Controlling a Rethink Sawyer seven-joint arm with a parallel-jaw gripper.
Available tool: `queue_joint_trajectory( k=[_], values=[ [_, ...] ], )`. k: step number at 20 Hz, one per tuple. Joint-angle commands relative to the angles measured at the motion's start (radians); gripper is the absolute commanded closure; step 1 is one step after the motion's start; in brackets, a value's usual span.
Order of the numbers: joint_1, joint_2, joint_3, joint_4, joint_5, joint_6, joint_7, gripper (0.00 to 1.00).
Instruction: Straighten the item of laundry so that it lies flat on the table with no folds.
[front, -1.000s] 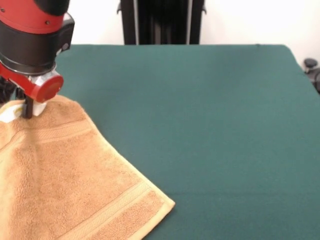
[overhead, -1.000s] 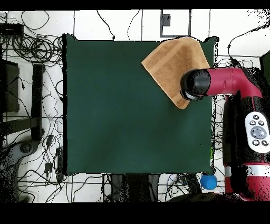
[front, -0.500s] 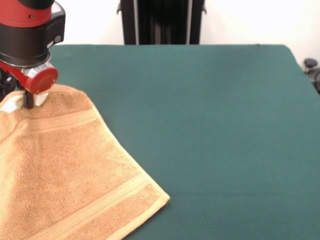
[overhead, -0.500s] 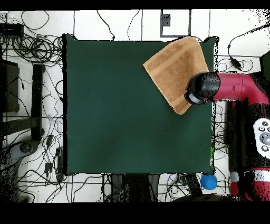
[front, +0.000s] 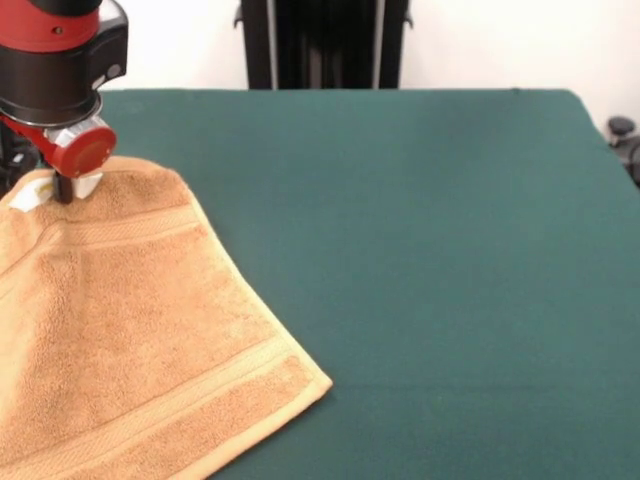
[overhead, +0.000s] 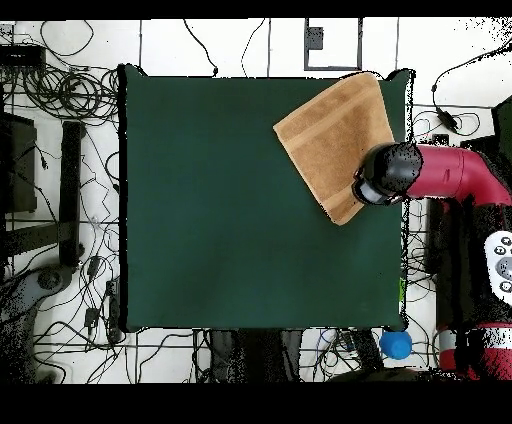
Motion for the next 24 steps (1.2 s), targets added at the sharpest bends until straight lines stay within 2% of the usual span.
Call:
queue_joint_trajectory(
  k=[1, 10, 14, 19, 24],
  values=[
    [0.049, 0.03, -0.023, 0.116, 0.044, 0.152, -0.119, 1.0],
    [0.067, 0.012, -0.061, 0.138, 0.053, 0.155, -0.066, 1.0],
    [0.085, 0.014, -0.077, 0.175, 0.047, 0.096, -0.026, 1.0],
    [0.097, 0.041, -0.071, 0.214, 0.094, 0.034, 0.049, 1.0],
    [0.12, 0.046, -0.086, 0.225, 0.128, 0.029, 0.097, 1.0]
  ],
)
